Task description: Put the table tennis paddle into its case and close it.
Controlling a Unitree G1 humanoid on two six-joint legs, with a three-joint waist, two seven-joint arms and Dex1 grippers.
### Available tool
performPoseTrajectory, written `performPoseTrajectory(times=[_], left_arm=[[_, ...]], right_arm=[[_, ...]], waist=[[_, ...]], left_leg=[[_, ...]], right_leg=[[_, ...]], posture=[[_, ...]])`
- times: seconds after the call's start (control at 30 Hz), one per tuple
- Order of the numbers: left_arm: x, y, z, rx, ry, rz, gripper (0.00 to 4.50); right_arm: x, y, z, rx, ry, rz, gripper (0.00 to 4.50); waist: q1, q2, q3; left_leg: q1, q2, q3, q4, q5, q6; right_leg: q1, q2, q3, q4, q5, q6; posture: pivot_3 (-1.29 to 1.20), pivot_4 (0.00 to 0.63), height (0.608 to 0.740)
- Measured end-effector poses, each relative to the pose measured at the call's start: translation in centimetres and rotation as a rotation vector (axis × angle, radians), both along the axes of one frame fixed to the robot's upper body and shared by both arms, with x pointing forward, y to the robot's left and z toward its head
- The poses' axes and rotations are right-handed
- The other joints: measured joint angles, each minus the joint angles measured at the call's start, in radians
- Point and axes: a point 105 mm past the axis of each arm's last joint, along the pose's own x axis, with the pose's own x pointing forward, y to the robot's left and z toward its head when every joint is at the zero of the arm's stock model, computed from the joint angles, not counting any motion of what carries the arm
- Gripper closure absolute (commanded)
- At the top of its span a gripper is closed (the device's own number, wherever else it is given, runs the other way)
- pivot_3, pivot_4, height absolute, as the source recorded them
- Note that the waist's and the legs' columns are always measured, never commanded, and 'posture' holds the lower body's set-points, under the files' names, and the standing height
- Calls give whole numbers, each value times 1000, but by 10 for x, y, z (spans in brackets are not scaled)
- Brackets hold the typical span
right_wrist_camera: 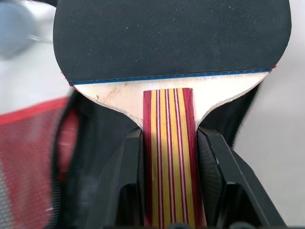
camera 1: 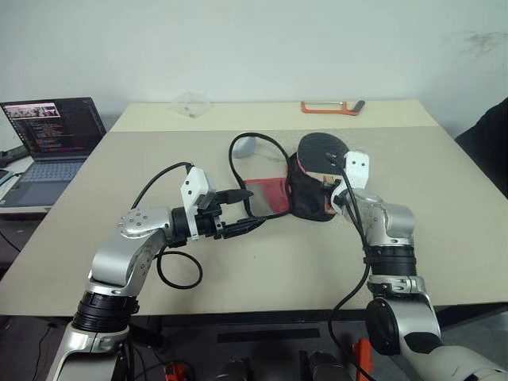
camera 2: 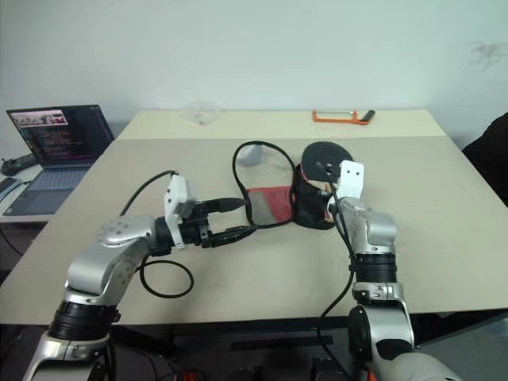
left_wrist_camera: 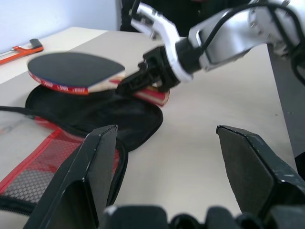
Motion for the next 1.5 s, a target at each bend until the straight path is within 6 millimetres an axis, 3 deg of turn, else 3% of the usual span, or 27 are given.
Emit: performPoseTrajectory(times=[0.13,0.37,1.13,1.43,1.5], left_arm=[[0,-3,-1,-8,2,2,874],[0,-3,-1,-8,2,4,874],[1,-3,-1,-9,0,13,874],[2,-2,-1,-9,-1,23,874],[2,-2,-1,-10,-2,25,874]], right_arm=[[7,4,-12,-22,20,-7,3351],[16,15,-5,-47,-11,13,3351],[17,22,-18,-68,36,4,3351],[16,35,-14,-48,23,19,294],[15,37,-6,-48,-4,26,25]], waist=[[-8,0,0],[-12,0,0],[-11,0,0],[-11,0,0],[-11,0,0]], left_leg=[[0,2,2,0,0,0],[0,2,3,0,0,0],[0,2,3,0,0,0],[0,3,2,0,0,0],[0,3,2,0,0,0]], right_leg=[[-1,1,2,1,0,-1],[-2,2,2,1,1,-1],[-2,2,2,1,1,-1],[-2,2,2,1,1,-1],[-2,2,2,1,1,-1]], posture=[[0,150,740],[0,150,740],[0,150,740],[0,150,740],[0,150,740]])
